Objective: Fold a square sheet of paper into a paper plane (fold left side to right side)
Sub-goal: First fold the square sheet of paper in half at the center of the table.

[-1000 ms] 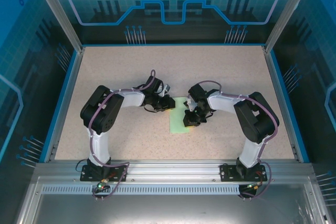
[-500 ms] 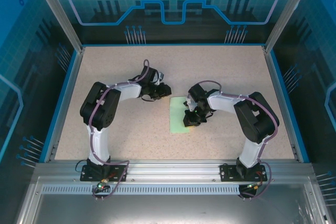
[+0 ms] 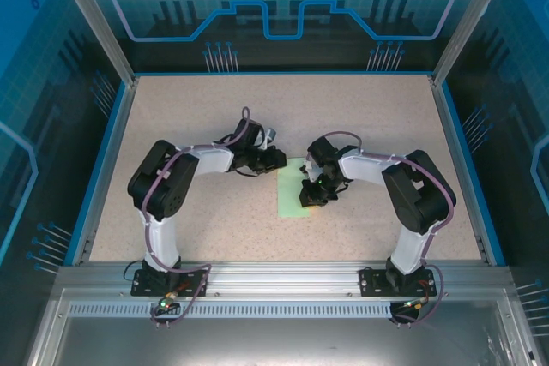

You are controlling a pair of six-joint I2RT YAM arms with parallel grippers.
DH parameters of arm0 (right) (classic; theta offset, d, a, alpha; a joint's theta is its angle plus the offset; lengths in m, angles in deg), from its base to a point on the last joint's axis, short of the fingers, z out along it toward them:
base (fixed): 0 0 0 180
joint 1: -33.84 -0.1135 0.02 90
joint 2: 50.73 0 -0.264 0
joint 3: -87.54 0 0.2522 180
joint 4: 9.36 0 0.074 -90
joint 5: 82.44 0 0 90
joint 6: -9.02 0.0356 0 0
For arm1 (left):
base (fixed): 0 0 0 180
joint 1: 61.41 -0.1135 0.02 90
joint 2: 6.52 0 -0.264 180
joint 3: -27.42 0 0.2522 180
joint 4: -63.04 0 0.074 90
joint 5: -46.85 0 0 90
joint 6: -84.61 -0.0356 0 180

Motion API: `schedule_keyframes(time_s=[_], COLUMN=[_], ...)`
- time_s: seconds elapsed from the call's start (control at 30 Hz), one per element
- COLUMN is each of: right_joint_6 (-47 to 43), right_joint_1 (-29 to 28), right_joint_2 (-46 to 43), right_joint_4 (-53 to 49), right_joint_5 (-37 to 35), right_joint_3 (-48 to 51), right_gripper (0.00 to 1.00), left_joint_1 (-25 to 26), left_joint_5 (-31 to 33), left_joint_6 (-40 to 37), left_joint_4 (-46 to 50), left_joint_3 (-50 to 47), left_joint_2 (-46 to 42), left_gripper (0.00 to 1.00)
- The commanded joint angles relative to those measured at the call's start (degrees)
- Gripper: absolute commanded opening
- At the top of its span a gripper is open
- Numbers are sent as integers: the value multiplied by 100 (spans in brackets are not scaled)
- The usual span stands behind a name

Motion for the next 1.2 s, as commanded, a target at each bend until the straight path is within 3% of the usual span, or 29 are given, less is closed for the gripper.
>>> schedule_keyframes(time_s=[0.0, 0.4, 0.87, 1.07, 1.17], right_joint_6=[-74, -124, -152, 17, 88], right_joint_1=[5, 16, 20, 36, 43], right_joint_2=[375, 341, 274, -13, -300], right_joint_4=[-590, -712, -623, 7, 318], right_joint_5=[-801, -943, -876, -281, -133], right_joint_3=[216, 213, 285, 256, 174], right_gripper=[11, 11, 11, 14, 24], left_joint_1=[52, -46, -498, -509, -511], left_joint_5=[-144, 611, 795, 755, 742], left_joint_6=[102, 14, -170, -317, -370], left_joint_4=[-231, 234, 711, 732, 818], left_joint_3=[34, 335, 1119, 946, 724], left_joint_2=[201, 632, 931, 333, -220], left_gripper=[20, 18, 19, 23, 24])
